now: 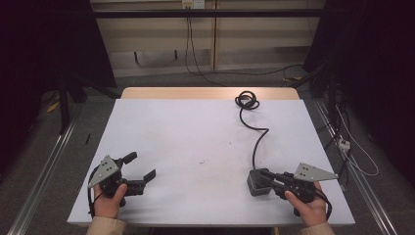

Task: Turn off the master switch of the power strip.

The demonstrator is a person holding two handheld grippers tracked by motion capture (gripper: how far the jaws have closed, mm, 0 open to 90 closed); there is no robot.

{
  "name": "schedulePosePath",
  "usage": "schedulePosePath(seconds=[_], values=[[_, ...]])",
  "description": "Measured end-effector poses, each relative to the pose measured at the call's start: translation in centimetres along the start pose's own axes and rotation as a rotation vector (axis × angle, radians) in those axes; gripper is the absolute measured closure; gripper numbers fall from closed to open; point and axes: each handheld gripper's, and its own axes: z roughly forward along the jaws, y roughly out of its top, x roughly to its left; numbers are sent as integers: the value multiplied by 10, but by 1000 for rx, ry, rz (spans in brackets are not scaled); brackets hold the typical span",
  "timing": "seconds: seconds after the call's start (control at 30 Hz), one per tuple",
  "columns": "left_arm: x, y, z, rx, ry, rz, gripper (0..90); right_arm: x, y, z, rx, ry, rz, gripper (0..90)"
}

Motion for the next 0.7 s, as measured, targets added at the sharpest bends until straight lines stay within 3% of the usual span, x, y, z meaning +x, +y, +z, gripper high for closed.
schedulePosePath(seconds=[0.7], values=[[0, 1, 2, 0, -5, -2, 37, -1, 0, 1, -32, -53, 41, 421]])
